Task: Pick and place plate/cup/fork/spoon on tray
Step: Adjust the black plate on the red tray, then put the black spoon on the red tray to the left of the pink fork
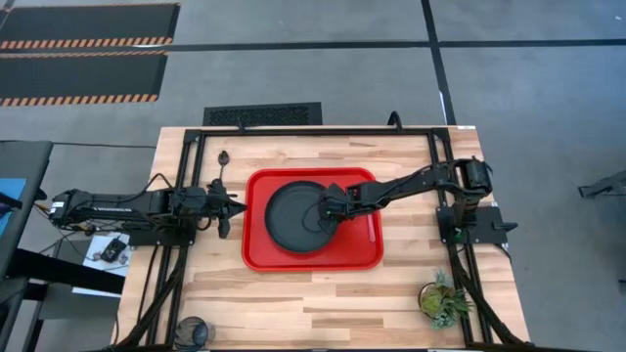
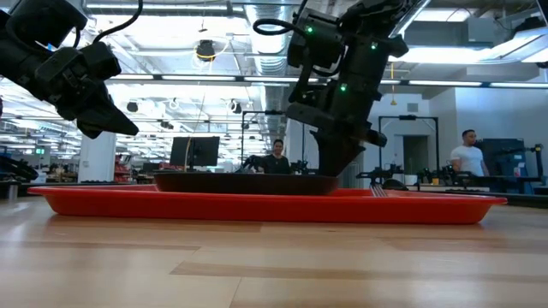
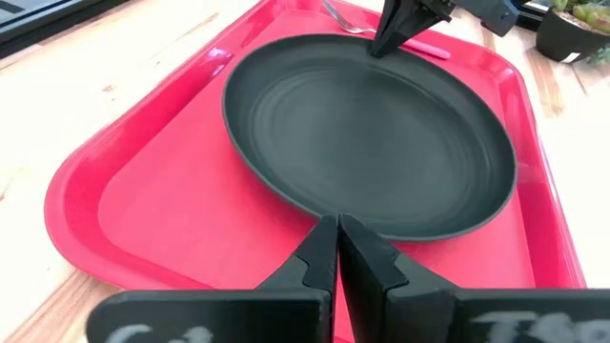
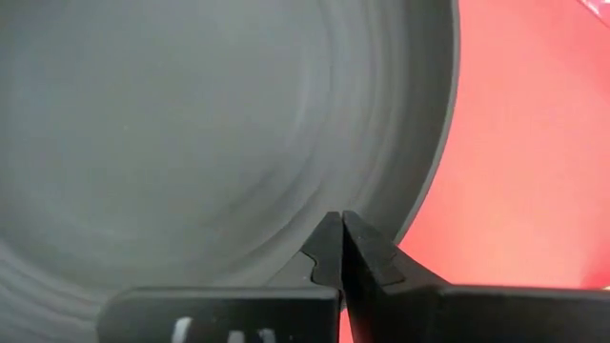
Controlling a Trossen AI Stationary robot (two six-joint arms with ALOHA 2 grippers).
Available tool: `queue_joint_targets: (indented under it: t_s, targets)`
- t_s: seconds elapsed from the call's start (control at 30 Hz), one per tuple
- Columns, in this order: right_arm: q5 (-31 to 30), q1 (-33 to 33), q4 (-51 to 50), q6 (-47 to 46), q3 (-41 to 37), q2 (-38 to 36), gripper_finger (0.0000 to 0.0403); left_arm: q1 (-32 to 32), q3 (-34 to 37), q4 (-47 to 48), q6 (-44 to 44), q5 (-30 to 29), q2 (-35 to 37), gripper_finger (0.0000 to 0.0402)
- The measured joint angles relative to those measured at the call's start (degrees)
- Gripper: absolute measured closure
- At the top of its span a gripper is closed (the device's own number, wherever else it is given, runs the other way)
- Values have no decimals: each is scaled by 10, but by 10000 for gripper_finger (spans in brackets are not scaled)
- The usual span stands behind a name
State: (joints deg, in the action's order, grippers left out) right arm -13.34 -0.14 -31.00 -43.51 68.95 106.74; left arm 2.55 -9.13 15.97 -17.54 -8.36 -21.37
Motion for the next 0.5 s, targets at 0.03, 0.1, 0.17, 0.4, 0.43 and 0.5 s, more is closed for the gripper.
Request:
queue_joint_targets:
  t_s: [0.03,0.1,0.17,0.4,0.43,0.5]
  targets:
    - [0,0,0,0,0,0,383,0,0,0,0,0,0,401]
    - [0,0,-1,0,1,0,382,0,0,0,0,0,0,401]
    - [-1,0,-4,2,10,0,381,0,0,0,0,0,0,401]
    - [-40,28,10,110,49,-30,388,0,0,-3,54,23,0,401]
    - [-58,34,19,126,45,-42,392,0,0,-4,64,24,0,402]
    - [-89,45,49,152,19,-66,397,0,0,-10,63,18,0,401]
